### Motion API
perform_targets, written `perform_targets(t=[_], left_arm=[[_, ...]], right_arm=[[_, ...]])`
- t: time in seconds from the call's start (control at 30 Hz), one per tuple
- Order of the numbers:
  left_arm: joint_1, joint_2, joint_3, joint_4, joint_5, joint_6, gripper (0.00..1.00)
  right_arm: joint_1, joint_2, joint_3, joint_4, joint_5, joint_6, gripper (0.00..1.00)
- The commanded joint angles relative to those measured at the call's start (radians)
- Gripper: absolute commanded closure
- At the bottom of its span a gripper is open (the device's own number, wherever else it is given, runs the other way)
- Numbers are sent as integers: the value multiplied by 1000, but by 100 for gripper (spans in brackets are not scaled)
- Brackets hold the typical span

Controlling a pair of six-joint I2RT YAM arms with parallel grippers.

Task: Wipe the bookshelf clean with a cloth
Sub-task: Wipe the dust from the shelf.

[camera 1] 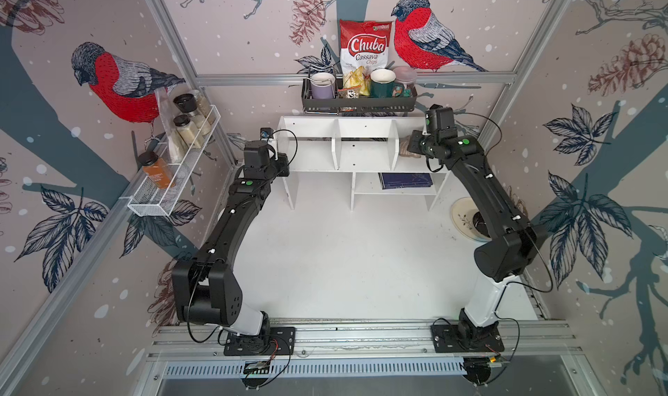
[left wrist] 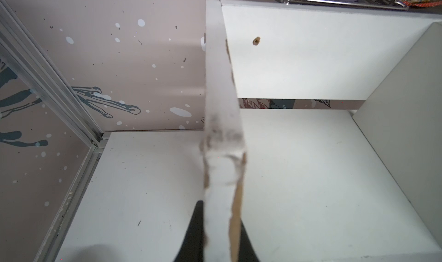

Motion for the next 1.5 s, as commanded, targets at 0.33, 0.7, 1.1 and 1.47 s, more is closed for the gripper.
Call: perform_targets(t=[0.33, 0.7, 1.1, 1.47], left_arm=[[-14, 22, 7, -210, 183, -44, 100], [-15, 22, 13, -224, 184, -34, 100], [-15, 27, 18, -234, 183, -36, 100], [-15, 33, 27, -245, 187, -39, 100]], right_arm=[[-42, -156, -216, 4, 157, -40, 100], [-45, 40, 186, -60, 143, -44, 100], [58, 15, 69, -42, 104, -30, 100], [-11, -149, -178, -53, 168, -50, 71]])
